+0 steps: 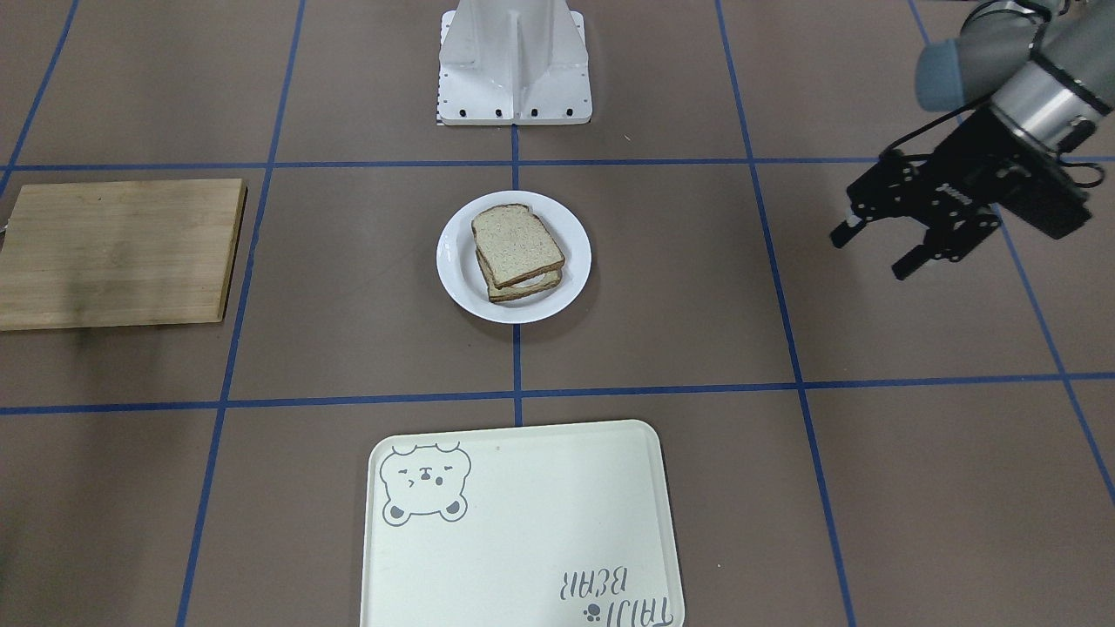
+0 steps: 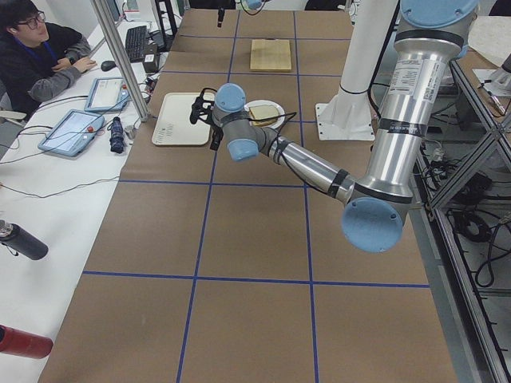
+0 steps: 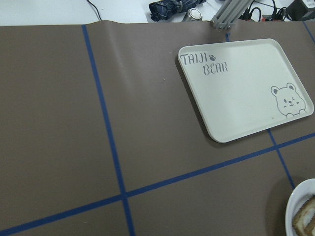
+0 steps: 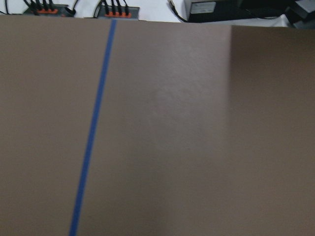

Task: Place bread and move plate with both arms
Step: 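Withdraw the right arm while the left arm swings in toward the plate, then move the left gripper to the near rim of the white plate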

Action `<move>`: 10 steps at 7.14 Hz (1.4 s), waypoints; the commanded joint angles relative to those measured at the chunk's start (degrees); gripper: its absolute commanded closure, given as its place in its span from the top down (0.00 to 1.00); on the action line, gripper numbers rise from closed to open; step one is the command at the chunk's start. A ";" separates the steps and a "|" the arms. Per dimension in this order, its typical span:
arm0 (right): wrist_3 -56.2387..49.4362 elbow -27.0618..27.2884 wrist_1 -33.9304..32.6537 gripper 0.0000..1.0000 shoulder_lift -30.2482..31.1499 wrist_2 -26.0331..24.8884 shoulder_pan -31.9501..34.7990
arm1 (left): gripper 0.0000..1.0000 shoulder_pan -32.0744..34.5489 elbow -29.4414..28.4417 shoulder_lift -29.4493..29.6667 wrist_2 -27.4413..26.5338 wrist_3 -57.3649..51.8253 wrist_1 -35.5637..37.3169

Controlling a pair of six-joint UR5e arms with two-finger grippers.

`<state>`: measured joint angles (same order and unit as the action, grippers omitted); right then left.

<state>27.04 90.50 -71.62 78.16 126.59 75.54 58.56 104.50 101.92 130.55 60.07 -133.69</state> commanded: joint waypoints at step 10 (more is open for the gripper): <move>-26.43 7.15 -17.50 1.00 17.91 3.93 16.92 | 0.87 -40.37 -11.75 8.02 -35.89 26.76 -18.91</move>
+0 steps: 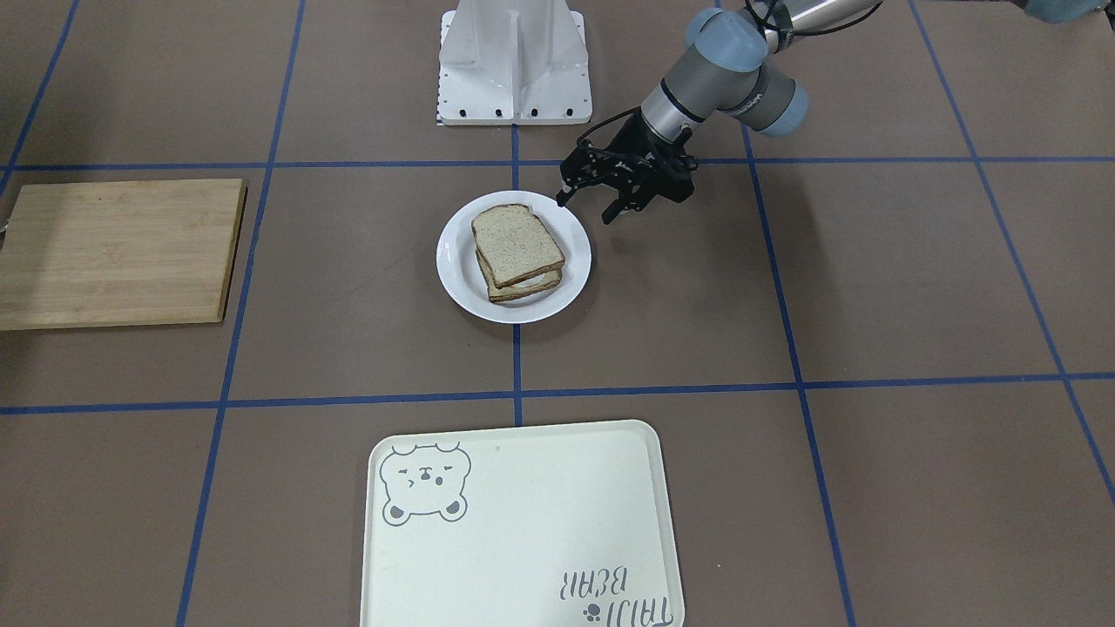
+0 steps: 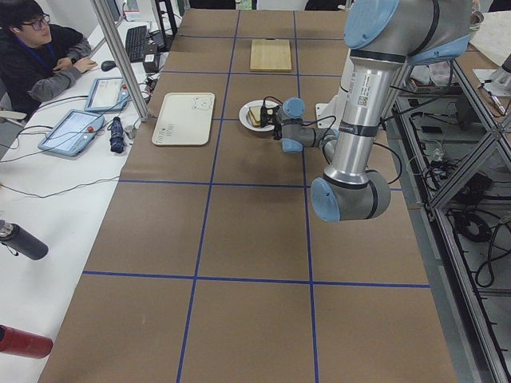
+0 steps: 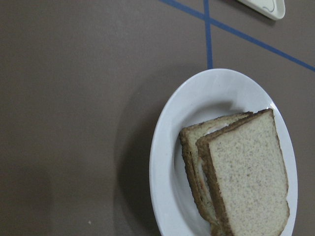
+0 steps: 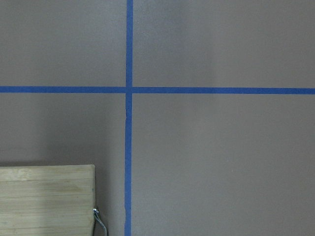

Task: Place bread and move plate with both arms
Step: 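Move the left gripper to the near rim of the white plate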

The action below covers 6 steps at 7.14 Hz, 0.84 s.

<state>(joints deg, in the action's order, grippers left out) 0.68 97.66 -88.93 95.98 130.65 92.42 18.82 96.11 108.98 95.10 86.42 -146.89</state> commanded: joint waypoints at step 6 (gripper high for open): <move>0.02 0.07 -0.10 1.00 -0.44 -0.05 -0.05 | 0.70 0.43 -4.97 1.68 -0.27 3.84 -10.96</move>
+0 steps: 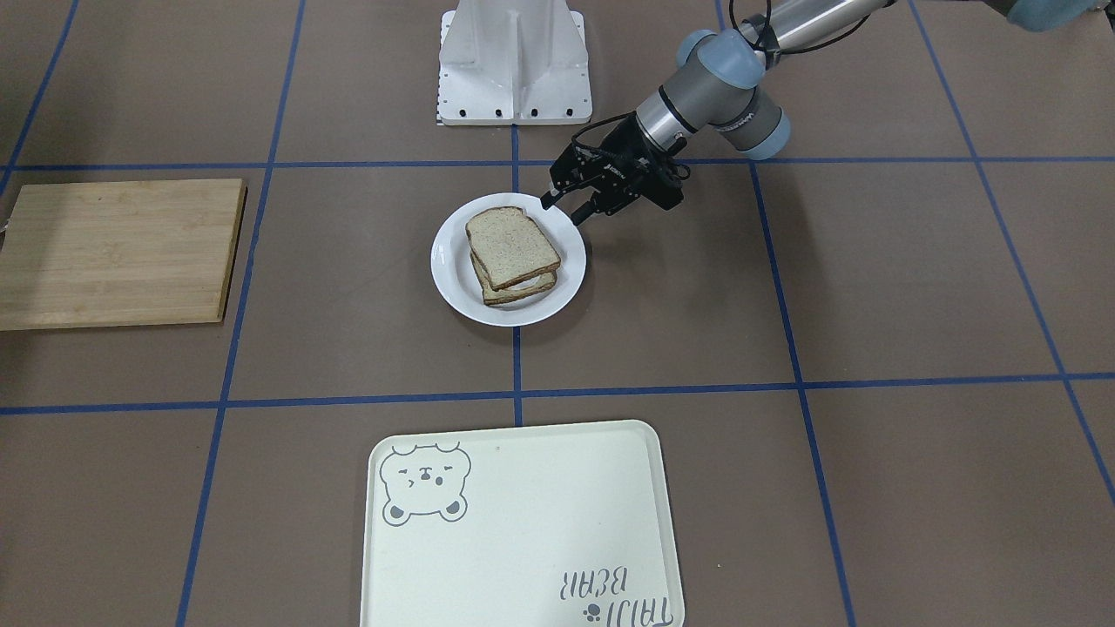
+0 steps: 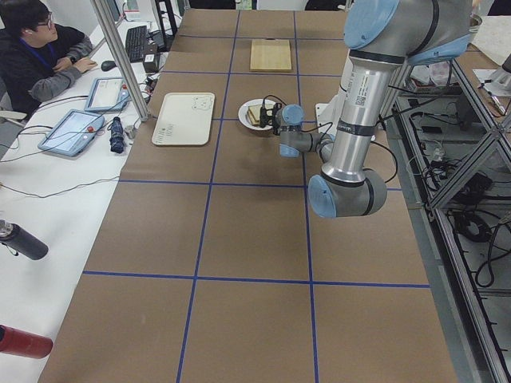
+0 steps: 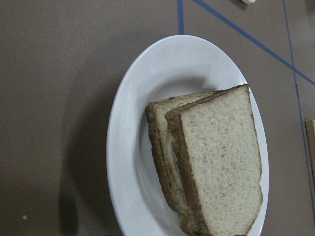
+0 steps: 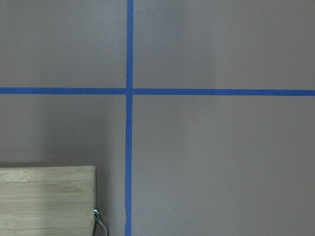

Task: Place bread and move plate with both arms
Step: 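Grip the white plate rim with the left gripper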

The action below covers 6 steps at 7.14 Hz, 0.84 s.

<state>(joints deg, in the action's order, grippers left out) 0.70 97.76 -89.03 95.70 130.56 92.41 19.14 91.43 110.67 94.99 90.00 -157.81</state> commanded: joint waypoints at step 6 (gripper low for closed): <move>0.00 -0.11 0.00 1.00 -0.25 0.05 -0.04 | 0.70 1.95 -0.64 0.16 0.19 0.44 -0.13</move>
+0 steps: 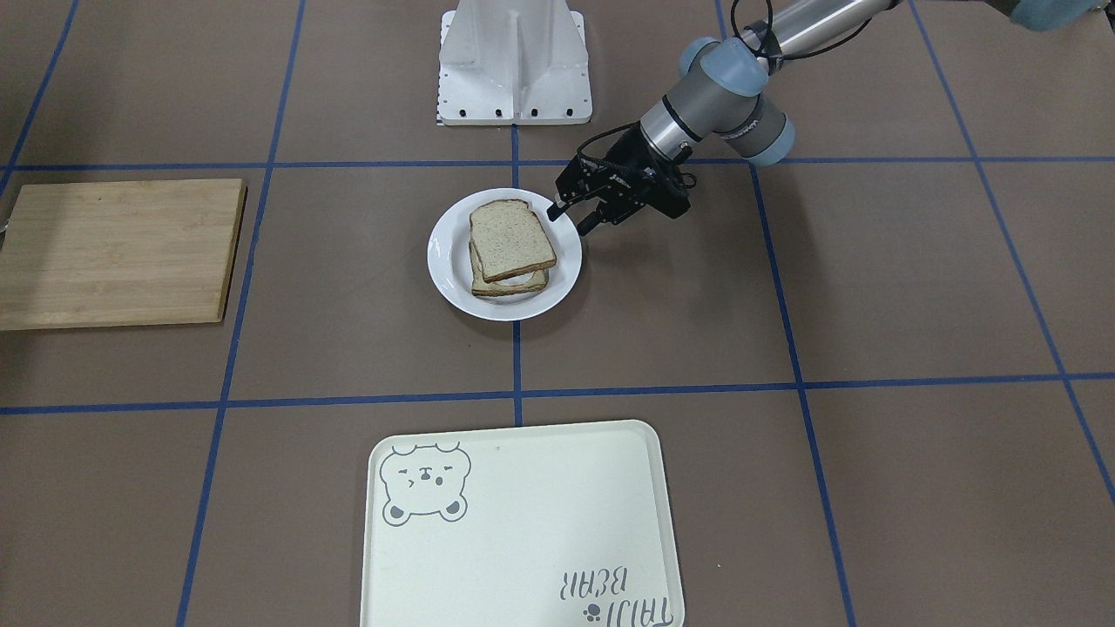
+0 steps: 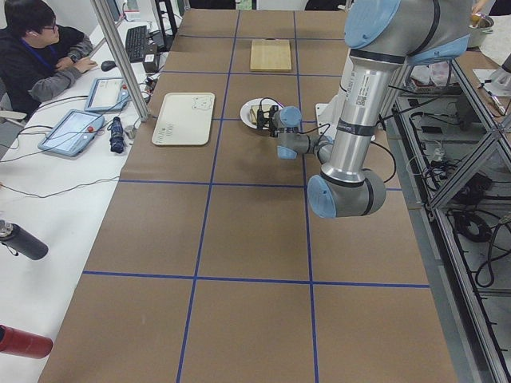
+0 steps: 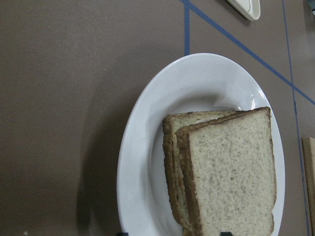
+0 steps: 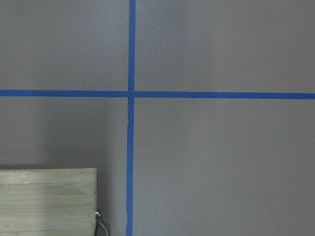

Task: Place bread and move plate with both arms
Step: 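Grip the white plate rim with the left gripper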

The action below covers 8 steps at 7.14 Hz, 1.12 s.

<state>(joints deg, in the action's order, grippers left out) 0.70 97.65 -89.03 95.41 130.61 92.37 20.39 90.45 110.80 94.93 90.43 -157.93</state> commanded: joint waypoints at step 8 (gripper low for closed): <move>0.00 -0.18 0.00 1.00 0.13 0.09 0.00 | 0.40 0.09 -3.35 1.61 0.17 0.00 -1.76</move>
<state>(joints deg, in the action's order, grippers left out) 0.70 97.54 -89.03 95.53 130.69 92.37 20.55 87.48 112.27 95.10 90.44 -158.74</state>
